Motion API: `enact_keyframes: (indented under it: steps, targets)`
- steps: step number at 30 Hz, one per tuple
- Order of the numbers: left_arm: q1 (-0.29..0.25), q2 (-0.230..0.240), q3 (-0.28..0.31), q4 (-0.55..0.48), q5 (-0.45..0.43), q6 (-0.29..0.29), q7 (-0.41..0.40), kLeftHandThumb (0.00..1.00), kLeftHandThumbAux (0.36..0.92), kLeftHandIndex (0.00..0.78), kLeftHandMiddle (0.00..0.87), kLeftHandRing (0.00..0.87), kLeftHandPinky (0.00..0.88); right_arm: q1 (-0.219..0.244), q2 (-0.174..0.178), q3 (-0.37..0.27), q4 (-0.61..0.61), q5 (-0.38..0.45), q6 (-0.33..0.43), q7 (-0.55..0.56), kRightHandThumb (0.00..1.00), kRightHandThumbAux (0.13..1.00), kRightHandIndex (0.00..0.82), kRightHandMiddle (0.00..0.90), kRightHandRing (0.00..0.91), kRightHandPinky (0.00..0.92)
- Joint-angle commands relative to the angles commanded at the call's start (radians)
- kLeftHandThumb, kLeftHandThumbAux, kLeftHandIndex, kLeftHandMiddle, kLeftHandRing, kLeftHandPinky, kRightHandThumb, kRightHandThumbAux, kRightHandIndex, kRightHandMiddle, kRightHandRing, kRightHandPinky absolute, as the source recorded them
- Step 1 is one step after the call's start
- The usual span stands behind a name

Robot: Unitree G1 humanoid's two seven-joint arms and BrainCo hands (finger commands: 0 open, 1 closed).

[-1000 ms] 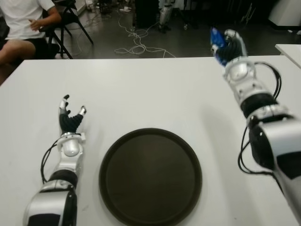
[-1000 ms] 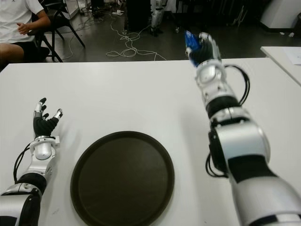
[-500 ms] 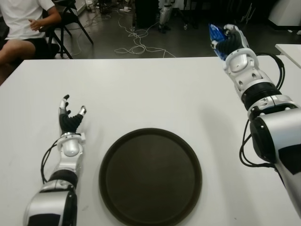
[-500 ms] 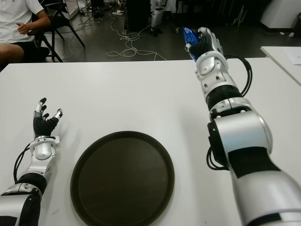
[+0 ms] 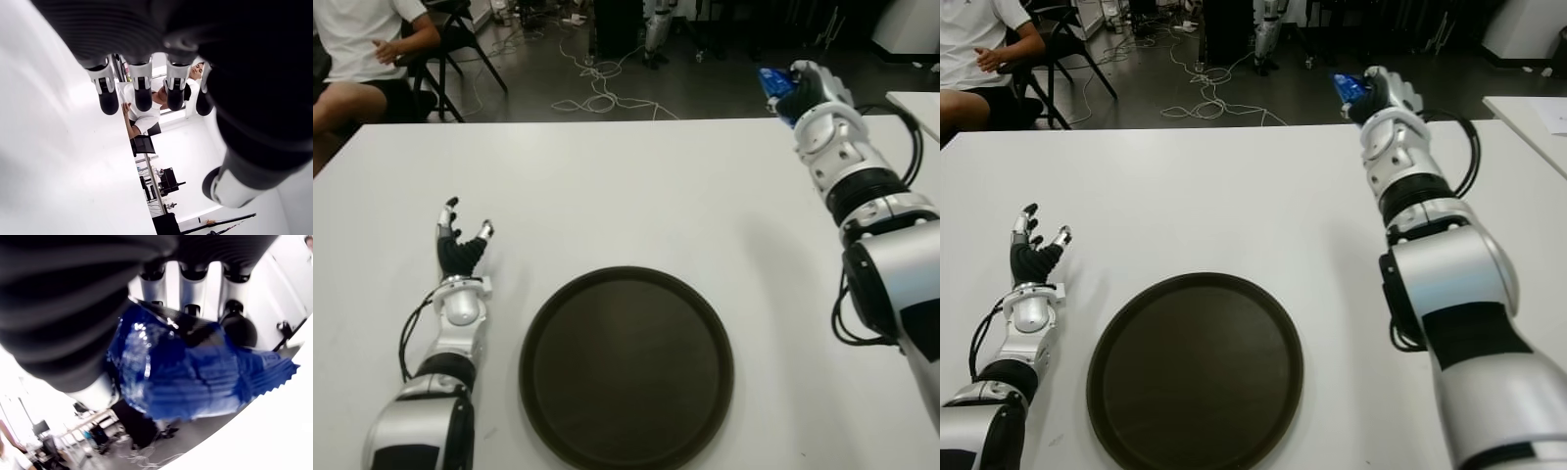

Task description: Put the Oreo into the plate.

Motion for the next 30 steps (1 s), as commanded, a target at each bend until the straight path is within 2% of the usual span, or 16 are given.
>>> enact_keyframes:
  steps: [8, 19, 30]
  targets:
    - [-0.001, -0.001, 0.002, -0.001, -0.005, 0.001, -0.006, 0.0, 0.748, 0.024, 0.033, 0.019, 0.016, -0.001, -0.006, 0.037, 0.002, -0.046, 0.008, -0.026, 0.691, 0.733, 0.431, 0.688, 0.66, 0.632]
    - [0.0, 0.002, 0.003, 0.003, -0.005, -0.003, -0.009, 0.0, 0.774, 0.035, 0.046, 0.033, 0.023, -0.032, -0.01, 0.047, 0.002, -0.069, 0.018, -0.041, 0.693, 0.731, 0.431, 0.668, 0.637, 0.611]
    - [0.005, 0.0, 0.001, 0.001, -0.002, 0.008, 0.001, 0.0, 0.744, 0.026, 0.031, 0.016, 0.002, -0.059, -0.03, 0.078, 0.002, -0.107, 0.009, -0.074, 0.697, 0.728, 0.432, 0.661, 0.634, 0.613]
